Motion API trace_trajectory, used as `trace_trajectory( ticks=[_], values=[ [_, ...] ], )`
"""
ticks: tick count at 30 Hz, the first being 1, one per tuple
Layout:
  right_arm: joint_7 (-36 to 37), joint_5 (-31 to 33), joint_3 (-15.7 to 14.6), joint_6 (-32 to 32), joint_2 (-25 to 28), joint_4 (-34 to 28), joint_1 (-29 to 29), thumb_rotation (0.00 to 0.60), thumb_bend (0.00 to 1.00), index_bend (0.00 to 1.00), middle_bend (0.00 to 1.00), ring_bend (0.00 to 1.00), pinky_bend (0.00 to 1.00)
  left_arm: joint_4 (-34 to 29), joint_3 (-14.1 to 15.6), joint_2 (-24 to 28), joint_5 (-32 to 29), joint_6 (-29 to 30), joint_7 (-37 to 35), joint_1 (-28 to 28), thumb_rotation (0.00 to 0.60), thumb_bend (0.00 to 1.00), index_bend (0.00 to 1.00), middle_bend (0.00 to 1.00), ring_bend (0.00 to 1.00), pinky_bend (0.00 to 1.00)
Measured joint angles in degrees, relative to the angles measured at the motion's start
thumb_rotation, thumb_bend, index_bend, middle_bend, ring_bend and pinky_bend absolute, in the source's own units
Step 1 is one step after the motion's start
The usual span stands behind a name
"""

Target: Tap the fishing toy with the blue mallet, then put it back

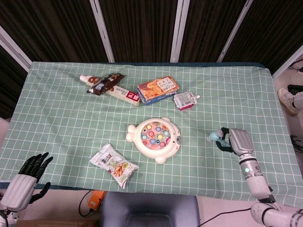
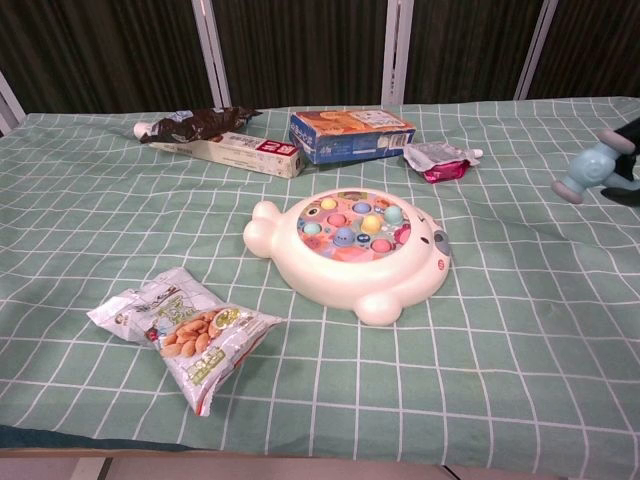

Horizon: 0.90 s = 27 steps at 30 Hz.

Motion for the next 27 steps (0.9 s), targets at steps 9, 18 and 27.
trace_trajectory(
  ticks=[9, 18, 27],
  values=[
    [-11.85, 4.79, 2.24, -0.15, 4.30, -13.68, 5.55, 0.600, 0.76, 1.00, 0.78, 0.77, 0.76, 0.00, 0.02, 0.26, -0.02, 0.23, -0.39, 0.05, 0.600, 0.39, 0.00, 0.00, 0.00, 0.11],
    [-32.61, 28.45, 4.36, 3.25, -1.16, -17.55, 19.54, 0.600, 0.77, 1.00, 0.78, 0.77, 0.75, 0.45, 0.09, 0.91, 0.19, 0.89, -2.51, 0.10, 0.600, 0.39, 0.00, 0.00, 0.00, 0.11],
    [-43.42, 42.19, 6.07, 10.32, -14.33, -12.73, 33.53, 0.600, 0.77, 1.00, 0.78, 0.77, 0.74, 0.89, 0.26, 1.30, 0.56, 1.24, -3.71, 0.10, 0.600, 0.39, 0.00, 0.00, 0.00, 0.11]
  ],
)
